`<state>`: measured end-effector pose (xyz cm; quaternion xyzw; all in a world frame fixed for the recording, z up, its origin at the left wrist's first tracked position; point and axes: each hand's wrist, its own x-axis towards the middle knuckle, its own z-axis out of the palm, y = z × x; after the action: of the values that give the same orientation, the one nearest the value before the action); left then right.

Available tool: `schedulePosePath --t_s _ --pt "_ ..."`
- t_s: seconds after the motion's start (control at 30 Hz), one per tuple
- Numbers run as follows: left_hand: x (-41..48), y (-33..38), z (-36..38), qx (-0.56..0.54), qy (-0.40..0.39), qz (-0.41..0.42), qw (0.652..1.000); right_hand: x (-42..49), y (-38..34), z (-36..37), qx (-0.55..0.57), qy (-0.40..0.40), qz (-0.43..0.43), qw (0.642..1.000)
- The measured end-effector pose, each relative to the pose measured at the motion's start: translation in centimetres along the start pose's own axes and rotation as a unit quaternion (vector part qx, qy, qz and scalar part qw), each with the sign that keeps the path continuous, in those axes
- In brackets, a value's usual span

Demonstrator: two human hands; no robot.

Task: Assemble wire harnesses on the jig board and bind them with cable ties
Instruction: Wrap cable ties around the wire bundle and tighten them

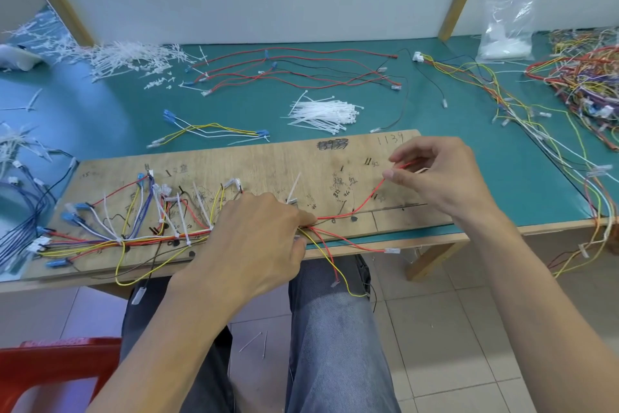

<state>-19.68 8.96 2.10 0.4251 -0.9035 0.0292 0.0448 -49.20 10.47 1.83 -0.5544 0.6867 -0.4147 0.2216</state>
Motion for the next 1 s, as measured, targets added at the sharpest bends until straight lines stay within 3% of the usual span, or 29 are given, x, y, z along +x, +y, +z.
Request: schedulePosePath --t_s 0.33,0.5,0.7,1.0 --pt "0.1 1.6 -0.6 0.003 -0.024 -0.013 1.0 1.9 -0.8 1.5 -0.017 -0.077 -0.022 0.997" --pt "0.4 2.3 -0.6 0.012 -0.035 -0.022 0.999 2.9 -0.2 2.4 -0.029 -0.073 -0.026 0.997" --pt "0.6 2.3 -0.9 0.014 -0.033 -0.024 0.999 4.6 0.5 3.1 0.007 -0.048 0.029 0.998" --pt "0.6 1.7 -1.2 0.006 -0.042 -0.025 0.999 5.4 0.9 3.2 0.016 -0.021 0.001 1.0"
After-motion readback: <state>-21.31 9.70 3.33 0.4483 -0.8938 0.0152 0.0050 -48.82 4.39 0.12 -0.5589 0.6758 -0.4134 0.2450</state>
